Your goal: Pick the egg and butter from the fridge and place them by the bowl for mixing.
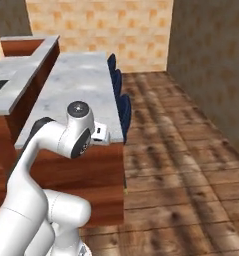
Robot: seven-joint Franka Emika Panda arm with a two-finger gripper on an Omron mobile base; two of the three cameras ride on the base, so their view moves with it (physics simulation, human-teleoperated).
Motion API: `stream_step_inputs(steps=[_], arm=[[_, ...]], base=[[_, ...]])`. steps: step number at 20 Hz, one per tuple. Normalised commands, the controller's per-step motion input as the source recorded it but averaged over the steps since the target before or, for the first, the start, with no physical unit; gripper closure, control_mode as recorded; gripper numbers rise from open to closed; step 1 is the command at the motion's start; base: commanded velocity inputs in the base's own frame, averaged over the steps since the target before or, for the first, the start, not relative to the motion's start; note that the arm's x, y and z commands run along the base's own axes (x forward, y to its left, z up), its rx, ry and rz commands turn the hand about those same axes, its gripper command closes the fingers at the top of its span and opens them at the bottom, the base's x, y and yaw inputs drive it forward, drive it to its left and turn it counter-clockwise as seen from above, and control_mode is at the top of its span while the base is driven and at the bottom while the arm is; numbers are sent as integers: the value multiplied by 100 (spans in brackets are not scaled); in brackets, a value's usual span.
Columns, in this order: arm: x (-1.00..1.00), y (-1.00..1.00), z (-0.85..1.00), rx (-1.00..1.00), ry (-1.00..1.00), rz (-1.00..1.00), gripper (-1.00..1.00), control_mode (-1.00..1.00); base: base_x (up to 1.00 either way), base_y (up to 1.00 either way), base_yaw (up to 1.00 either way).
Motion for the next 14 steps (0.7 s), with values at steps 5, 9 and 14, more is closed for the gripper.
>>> stream_step_inputs(steps=[5,9,14], arm=[[0,0,0,0,0,0,100,100],[0,0,0,0,0,0,100,100],[0,0,0,0,0,0,100,100]], base=[[39,-32,38],[26,-26,55],[5,-4,95]])
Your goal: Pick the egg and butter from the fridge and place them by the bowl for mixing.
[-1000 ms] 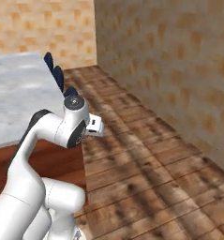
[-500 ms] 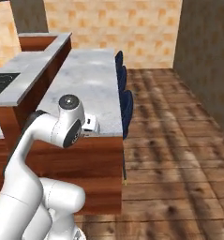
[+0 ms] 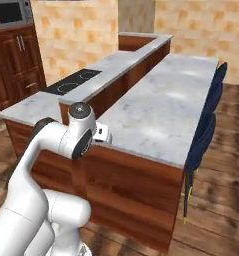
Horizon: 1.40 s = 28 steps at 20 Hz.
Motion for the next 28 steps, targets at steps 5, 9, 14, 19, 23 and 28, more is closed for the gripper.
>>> stream_step_inputs(steps=[5,9,14,19,23,28], arm=[[0,0,0,0,0,0,100,100],[0,0,0,0,0,0,100,100],[0,0,0,0,0,0,100,100],[0,0,0,0,0,0,100,100],[0,0,0,0,0,0,100,100],[0,0,0,0,0,0,100,100]], base=[[8,0,97],[40,0,64],[75,0,26],[62,-14,43],[62,-15,45],[73,-9,39]])
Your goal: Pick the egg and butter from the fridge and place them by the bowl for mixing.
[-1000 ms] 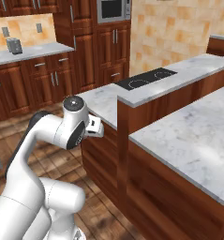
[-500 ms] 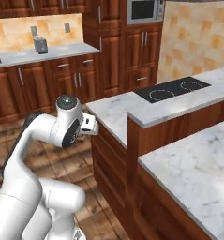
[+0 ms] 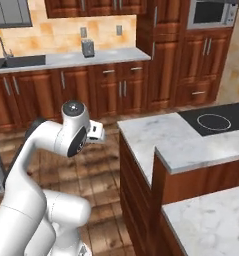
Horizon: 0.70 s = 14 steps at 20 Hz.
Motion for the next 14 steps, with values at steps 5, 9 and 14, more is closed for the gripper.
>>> stream_step_inputs(steps=[5,9,14], arm=[[0,0,0,0,0,0,100,100],[0,0,0,0,0,0,100,100],[0,0,0,0,0,0,100,100]], base=[[77,-2,38],[77,0,38],[75,-16,26]])
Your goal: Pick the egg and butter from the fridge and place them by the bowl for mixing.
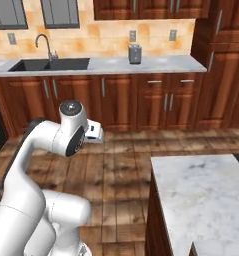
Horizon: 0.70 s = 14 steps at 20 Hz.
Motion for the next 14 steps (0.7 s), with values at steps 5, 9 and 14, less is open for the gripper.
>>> stream_step_inputs(steps=[5,9,14], arm=[[0,0,0,0,0,0,100,100],[0,0,0,0,0,0,100,100],[0,0,0,0,0,0,100,100]], base=[[67,-29,19],[67,-19,29],[71,-6,40]])
